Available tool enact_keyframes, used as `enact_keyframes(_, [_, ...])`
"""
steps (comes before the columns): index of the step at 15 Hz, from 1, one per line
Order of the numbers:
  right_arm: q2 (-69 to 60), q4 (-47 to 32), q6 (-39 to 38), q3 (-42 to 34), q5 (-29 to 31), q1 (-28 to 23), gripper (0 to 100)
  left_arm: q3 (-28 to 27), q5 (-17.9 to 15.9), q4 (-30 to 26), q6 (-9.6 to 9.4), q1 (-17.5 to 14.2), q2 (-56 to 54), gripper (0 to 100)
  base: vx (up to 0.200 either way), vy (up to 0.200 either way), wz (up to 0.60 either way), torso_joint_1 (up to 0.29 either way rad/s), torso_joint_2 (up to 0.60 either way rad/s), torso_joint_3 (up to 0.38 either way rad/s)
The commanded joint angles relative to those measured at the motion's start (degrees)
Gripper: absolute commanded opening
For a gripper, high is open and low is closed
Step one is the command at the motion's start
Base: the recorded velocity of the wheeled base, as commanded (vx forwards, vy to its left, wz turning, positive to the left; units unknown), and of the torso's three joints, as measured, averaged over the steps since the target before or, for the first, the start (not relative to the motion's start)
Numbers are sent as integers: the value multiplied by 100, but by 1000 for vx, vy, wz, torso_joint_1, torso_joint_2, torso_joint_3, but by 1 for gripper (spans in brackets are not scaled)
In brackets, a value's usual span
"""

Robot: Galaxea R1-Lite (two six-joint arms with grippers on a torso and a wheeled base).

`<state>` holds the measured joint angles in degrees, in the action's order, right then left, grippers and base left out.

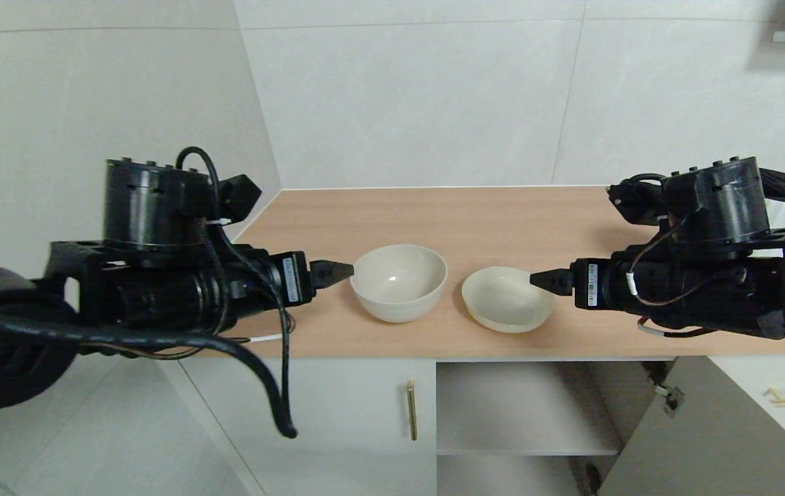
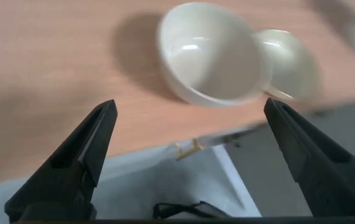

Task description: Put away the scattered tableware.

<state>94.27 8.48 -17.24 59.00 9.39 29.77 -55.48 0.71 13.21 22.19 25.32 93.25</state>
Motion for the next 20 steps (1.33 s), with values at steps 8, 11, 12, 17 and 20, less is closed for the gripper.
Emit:
enact_keyframes(8, [162, 13, -16, -29, 11, 3, 100, -938, 712, 14, 1051, 184, 1565, 100, 0, 0, 0, 0, 0, 0])
enact_keyframes(11, [153, 4, -8, -38, 19, 3, 100, -1079, 817, 14, 1112, 175, 1776, 100, 0, 0, 0, 0, 0, 0])
enact_keyframes(12, [153, 4, -8, -47, 19, 3, 100, -1123, 817, 14, 1209, 175, 1829, 100, 0, 0, 0, 0, 0, 0])
enact_keyframes(17, [144, 4, -16, -47, 19, 3, 100, -1176, 817, 14, 1297, 184, 1873, 0, 0, 0, 0, 0, 0, 0])
enact_keyframes(20, [144, 4, -16, -38, 19, 3, 100, -1176, 817, 6, 1306, 184, 1802, 0, 0, 0, 0, 0, 0, 0])
